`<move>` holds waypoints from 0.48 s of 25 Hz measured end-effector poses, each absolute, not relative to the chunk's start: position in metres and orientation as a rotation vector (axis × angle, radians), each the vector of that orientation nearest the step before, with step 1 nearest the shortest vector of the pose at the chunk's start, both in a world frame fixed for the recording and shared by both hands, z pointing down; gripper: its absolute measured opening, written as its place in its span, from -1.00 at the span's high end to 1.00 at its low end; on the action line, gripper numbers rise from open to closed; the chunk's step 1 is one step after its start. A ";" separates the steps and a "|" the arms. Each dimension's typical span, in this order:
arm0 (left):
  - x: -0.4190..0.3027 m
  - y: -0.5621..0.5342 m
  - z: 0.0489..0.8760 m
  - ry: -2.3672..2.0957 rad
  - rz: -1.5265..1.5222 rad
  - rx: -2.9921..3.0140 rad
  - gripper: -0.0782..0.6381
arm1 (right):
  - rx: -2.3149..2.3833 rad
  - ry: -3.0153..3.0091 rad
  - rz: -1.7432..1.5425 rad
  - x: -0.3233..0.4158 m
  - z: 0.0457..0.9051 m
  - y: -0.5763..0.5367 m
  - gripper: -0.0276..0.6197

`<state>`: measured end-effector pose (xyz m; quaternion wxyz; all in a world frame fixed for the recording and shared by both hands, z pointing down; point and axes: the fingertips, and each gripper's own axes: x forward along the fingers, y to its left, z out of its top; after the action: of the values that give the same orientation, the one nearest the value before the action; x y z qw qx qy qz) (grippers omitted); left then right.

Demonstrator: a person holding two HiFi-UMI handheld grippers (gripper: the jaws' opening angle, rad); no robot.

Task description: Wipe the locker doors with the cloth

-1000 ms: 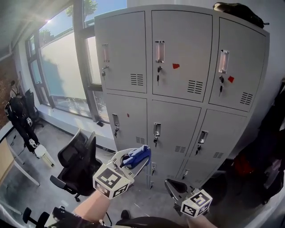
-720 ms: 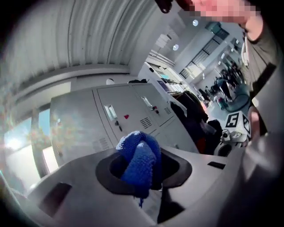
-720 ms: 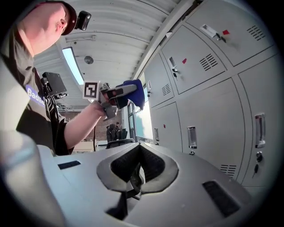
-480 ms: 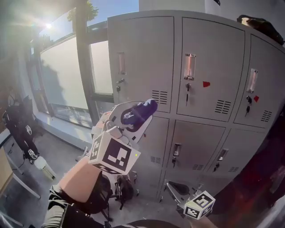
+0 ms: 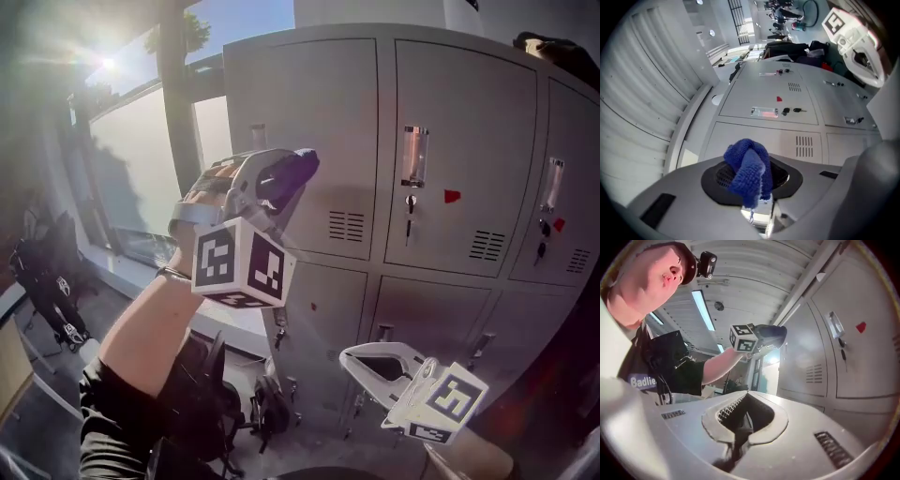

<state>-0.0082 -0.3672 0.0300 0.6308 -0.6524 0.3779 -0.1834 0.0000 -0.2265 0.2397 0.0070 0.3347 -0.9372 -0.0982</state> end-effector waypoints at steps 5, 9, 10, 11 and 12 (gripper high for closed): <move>-0.020 -0.404 -0.039 1.012 -0.504 -1.291 0.43 | 0.919 -2.891 -0.487 0.001 0.192 -0.220 0.90; -0.033 -0.432 -0.088 1.064 -0.560 -1.128 0.43 | 0.849 -2.911 -0.542 -0.003 0.179 -0.214 0.90; -0.039 -0.440 -0.096 1.071 -0.573 -1.098 0.43 | 0.831 -2.917 -0.551 -0.005 0.176 -0.213 0.90; -0.043 -0.449 -0.103 1.075 -0.585 -1.076 0.43 | 0.817 -2.920 -0.562 -0.005 0.172 -0.213 0.90; -0.046 -0.456 -0.108 1.073 -0.593 -1.060 0.43 | 0.806 -2.922 -0.575 -0.006 0.167 -0.213 0.90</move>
<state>-0.0458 -0.4557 -0.1078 0.6893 -0.4738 0.4797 -0.2650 -0.0057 -0.2128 0.1668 0.0283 0.2610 -0.9467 -0.1864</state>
